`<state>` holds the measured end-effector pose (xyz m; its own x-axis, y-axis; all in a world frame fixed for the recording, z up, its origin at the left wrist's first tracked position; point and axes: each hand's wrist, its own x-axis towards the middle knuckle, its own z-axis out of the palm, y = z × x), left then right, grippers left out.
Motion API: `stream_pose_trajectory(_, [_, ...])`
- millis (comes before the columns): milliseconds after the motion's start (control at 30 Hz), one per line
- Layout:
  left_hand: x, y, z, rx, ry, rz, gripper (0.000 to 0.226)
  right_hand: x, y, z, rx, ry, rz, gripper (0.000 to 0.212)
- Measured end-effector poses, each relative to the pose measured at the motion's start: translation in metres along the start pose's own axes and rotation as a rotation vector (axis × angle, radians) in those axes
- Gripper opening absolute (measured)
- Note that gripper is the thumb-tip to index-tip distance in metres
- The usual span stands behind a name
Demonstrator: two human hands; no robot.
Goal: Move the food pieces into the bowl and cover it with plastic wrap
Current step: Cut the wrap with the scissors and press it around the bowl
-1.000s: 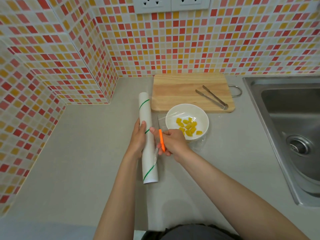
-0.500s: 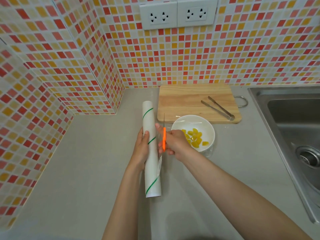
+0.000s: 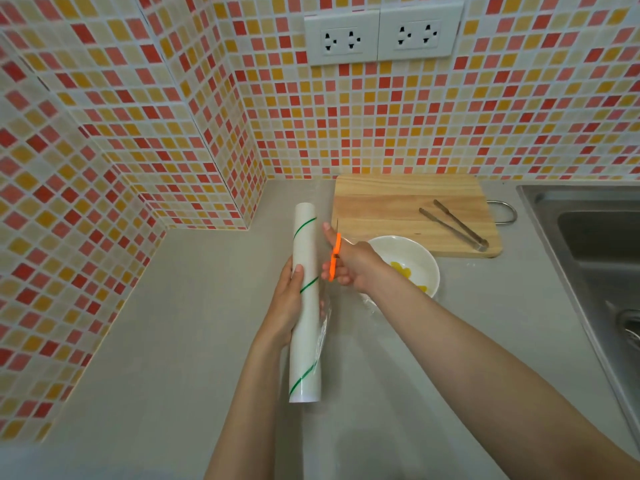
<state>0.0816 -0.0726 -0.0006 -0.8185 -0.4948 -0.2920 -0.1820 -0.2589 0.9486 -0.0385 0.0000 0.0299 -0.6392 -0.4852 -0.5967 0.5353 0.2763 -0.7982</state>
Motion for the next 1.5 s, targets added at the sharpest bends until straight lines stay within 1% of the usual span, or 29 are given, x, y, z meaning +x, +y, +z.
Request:
stream_pose_trajectory(200, [-0.003,0.0,-0.005,0.021,-0.001,0.001,0.033,0.014,-0.013,0.001,0.015,-0.025,0.041,0.051])
stream_pose_trajectory(333, [-0.007,0.0,-0.01,0.015,0.012,-0.018,0.035,0.02,-0.022,0.001,0.0,-0.085,0.085,0.061])
stream_pose_trajectory(500, [-0.015,-0.003,-0.014,0.012,-0.013,0.013,0.032,0.033,-0.029,0.0,-0.006,-0.062,0.045,0.048])
stream_pose_trajectory(667, [-0.028,-0.011,-0.026,-0.018,0.045,-0.011,0.031,0.037,-0.047,-0.005,-0.005,-0.21,0.109,0.058])
stream_pose_trajectory(733, [-0.032,-0.013,-0.031,0.051,0.081,0.007,0.037,0.035,-0.059,-0.011,0.03,-0.262,0.081,0.057])
stream_pose_trajectory(800, [-0.031,-0.015,-0.036,0.221,0.115,0.011,0.052,0.029,-0.072,-0.024,0.048,-0.272,-0.013,0.053])
stream_pose_trajectory(867, [-0.027,-0.017,-0.036,0.425,0.136,-0.019,0.06,0.018,-0.081,-0.048,0.019,-0.184,-0.154,0.046])
stream_pose_trajectory(900, [-0.025,-0.018,-0.034,0.52,0.147,-0.024,0.061,0.012,-0.081,-0.065,0.003,-0.099,-0.227,0.042])
stream_pose_trajectory(967, [-0.022,-0.02,-0.026,0.689,0.183,0.0,0.062,0.001,-0.065,-0.104,-0.093,0.128,-0.327,0.037])
stream_pose_trajectory(1033, [-0.018,-0.023,-0.017,0.79,0.217,0.039,0.063,-0.011,-0.033,-0.141,-0.329,0.386,-0.355,0.034])
stream_pose_trajectory(1067, [-0.016,-0.025,-0.014,0.828,0.229,0.053,0.063,-0.018,-0.013,-0.158,-0.468,0.494,-0.357,0.03])
stream_pose_trajectory(1100, [-0.013,-0.027,-0.011,0.862,0.241,0.064,0.063,-0.025,0.007,-0.174,-0.582,0.565,-0.352,0.025])
stream_pose_trajectory(1167, [-0.011,-0.029,-0.006,0.922,0.261,0.077,0.064,-0.039,0.043,-0.194,-0.71,0.624,-0.3,0.025])
stream_pose_trajectory(1267, [-0.01,-0.031,-0.001,1.018,0.281,0.071,0.067,-0.052,0.075,-0.207,-0.806,0.689,-0.232,0.023])
stream_pose_trajectory(1333, [-0.01,-0.031,0.001,1.093,0.3,0.061,0.069,-0.054,0.084,-0.206,-0.902,0.731,-0.225,0.027])
stream_pose_trajectory(1433, [-0.009,-0.031,0.004,1.186,0.308,0.047,0.072,-0.052,0.088,-0.199,-1.077,0.774,-0.206,0.048])
stream_pose_trajectory(1467, [-0.009,-0.031,0.005,1.222,0.309,0.031,0.073,-0.051,0.089,-0.197,-1.144,0.794,-0.211,0.047])
stream_pose_trajectory(1500, [-0.009,-0.03,0.005,1.252,0.312,0.012,0.073,-0.05,0.089,-0.194,-1.205,0.816,-0.219,0.041])
